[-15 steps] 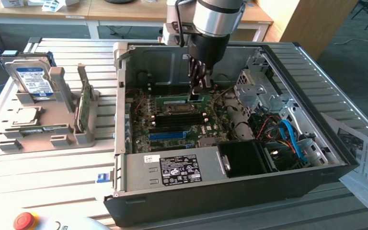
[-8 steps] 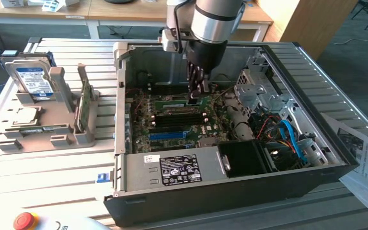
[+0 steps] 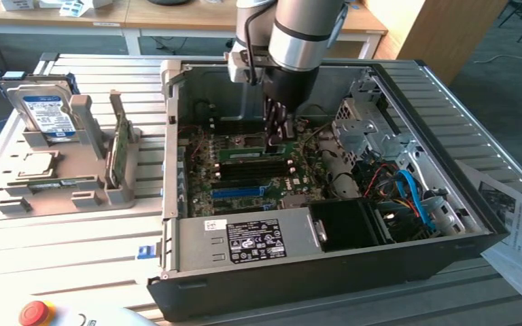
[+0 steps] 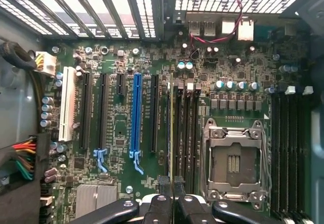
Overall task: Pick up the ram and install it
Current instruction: 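Insert the ram into the slot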
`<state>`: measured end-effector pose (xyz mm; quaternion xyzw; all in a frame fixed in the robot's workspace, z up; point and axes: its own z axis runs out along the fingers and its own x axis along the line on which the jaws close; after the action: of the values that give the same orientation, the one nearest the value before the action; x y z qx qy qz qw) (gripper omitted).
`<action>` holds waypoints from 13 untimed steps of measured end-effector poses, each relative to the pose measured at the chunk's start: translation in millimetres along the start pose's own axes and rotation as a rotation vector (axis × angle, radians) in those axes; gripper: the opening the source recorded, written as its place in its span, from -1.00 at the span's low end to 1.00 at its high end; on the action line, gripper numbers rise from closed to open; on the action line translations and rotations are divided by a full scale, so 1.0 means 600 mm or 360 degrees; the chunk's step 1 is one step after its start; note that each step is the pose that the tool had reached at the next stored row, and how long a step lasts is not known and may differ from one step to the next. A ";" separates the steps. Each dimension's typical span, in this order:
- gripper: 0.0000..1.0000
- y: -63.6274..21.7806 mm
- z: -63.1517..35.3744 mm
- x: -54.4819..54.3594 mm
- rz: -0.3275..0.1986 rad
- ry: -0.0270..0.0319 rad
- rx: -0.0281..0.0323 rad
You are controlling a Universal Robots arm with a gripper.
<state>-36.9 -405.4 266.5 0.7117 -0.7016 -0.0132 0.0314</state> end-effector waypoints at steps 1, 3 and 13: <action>-0.76 0.000 0.003 0.000 0.0000 -0.00001 0.00000; -0.76 0.000 0.009 0.000 0.0000 -0.00001 0.00001; -0.76 -0.002 0.012 0.000 0.0000 -0.00002 0.00002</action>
<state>-36.4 -405.6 259.2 0.7117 -0.7017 -0.0132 0.0313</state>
